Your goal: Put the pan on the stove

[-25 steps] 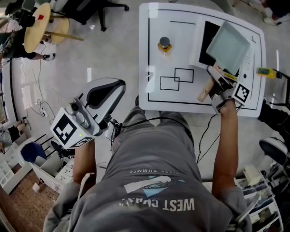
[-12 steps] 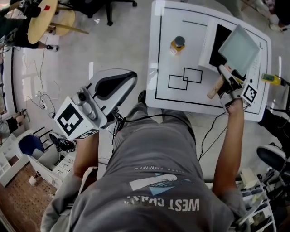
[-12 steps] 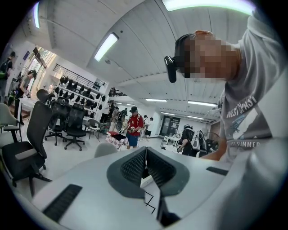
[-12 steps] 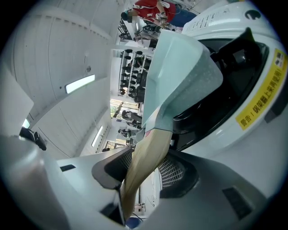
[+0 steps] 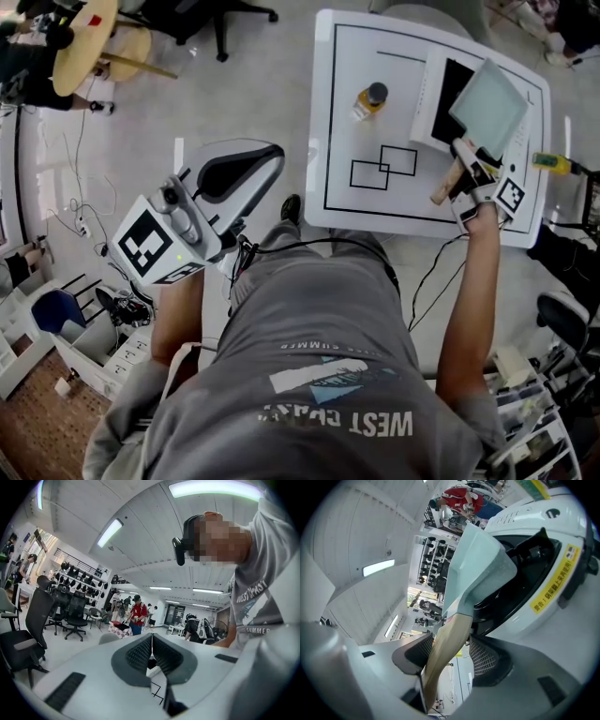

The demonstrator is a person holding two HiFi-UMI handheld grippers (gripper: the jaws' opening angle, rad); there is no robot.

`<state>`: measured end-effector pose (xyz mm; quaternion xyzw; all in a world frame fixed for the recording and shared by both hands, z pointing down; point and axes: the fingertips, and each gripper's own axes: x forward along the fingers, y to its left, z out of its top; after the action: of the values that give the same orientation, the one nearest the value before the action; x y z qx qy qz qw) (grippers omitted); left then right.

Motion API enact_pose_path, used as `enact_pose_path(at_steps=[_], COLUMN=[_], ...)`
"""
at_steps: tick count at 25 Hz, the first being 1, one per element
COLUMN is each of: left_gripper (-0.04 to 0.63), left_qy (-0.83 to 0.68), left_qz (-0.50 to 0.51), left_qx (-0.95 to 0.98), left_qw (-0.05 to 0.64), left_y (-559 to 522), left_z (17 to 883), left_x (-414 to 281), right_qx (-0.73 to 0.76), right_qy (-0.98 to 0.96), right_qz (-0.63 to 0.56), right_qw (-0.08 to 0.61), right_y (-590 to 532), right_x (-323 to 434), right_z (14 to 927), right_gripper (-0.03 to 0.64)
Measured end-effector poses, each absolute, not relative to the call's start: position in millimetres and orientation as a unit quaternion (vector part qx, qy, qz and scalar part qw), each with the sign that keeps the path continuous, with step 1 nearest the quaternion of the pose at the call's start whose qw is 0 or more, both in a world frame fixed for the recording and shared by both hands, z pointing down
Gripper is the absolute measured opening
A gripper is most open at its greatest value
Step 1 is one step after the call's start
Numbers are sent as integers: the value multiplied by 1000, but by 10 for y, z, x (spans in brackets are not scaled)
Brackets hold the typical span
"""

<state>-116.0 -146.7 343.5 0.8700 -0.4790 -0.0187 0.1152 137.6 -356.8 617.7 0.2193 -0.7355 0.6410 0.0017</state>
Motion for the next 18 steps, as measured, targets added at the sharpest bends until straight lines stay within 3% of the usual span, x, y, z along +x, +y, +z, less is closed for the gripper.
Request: enact_pose_path(at_steps=[18], left_gripper=[2], left_qy=[-460], left_qz=[-42], left_qx=[884], left_qw=[78], left_y=[-1096], left_z=[3137], left_x=[-1441], right_qx=[359], right_qy=[-711], right_qz=[603], right_qw=[-40], right_y=[-3335], right_x=[1820], right_z=[5891], right_gripper=[316])
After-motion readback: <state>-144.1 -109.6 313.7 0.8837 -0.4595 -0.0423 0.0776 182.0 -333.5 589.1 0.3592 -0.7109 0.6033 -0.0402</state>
